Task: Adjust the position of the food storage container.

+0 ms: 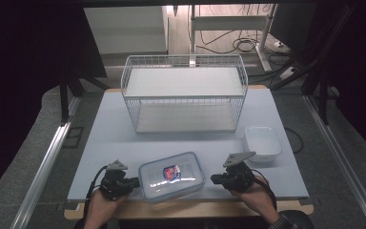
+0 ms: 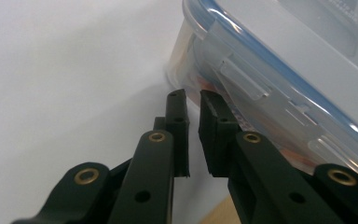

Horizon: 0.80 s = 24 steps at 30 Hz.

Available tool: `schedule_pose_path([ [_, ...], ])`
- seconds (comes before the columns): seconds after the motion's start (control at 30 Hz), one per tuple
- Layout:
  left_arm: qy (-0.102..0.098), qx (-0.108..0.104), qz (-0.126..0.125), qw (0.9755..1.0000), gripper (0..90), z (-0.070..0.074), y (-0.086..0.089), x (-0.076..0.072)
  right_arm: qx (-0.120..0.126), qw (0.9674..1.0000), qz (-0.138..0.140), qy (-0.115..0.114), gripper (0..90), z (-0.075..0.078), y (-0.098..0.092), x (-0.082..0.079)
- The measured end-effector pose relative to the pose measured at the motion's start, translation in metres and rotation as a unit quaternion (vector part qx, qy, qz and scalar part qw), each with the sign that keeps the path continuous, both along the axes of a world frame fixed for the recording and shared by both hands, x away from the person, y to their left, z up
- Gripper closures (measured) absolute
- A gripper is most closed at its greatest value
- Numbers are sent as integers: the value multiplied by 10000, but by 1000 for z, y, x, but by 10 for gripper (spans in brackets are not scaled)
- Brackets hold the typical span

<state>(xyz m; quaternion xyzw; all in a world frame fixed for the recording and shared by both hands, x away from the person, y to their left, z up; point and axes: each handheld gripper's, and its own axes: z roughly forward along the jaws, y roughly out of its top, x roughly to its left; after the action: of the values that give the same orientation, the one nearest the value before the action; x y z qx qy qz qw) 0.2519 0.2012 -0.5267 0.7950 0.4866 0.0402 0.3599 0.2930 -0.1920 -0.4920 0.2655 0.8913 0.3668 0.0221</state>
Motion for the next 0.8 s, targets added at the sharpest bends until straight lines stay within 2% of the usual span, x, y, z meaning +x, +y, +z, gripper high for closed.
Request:
schedule_pose_path([
  [0.13, -12, 13, -82, 10000, 829, 1, -8, 8, -18, 10000, 24, 9, 850, -1, 1, -3],
  [0.2, -45, 60, -190, 9998, 831, 1, -17, 19, -34, 10000, -12, 0, 849, -1, -1, -2],
  [0.33, -115, 245, -349, 9990, 842, 3, -30, 35, -195, 9996, -194, -37, 853, -2, -6, 0],
  [0.5, -131, 263, -433, 9986, 856, 3, -41, 54, -265, 9987, -420, -103, 859, -2, -13, 5],
  [0.63, -221, 407, -511, 9976, 857, 5, -50, 68, -296, 9977, -590, -134, 870, -3, -17, 8],
  [0.73, -251, 375, -498, 9977, 855, 4, -52, 74, -322, 9973, -641, -169, 874, -2, -18, 9],
  [0.8, -288, 310, -487, 9979, 821, 5, -48, 73, -320, 9974, -621, -174, 871, -2, -19, 9],
])
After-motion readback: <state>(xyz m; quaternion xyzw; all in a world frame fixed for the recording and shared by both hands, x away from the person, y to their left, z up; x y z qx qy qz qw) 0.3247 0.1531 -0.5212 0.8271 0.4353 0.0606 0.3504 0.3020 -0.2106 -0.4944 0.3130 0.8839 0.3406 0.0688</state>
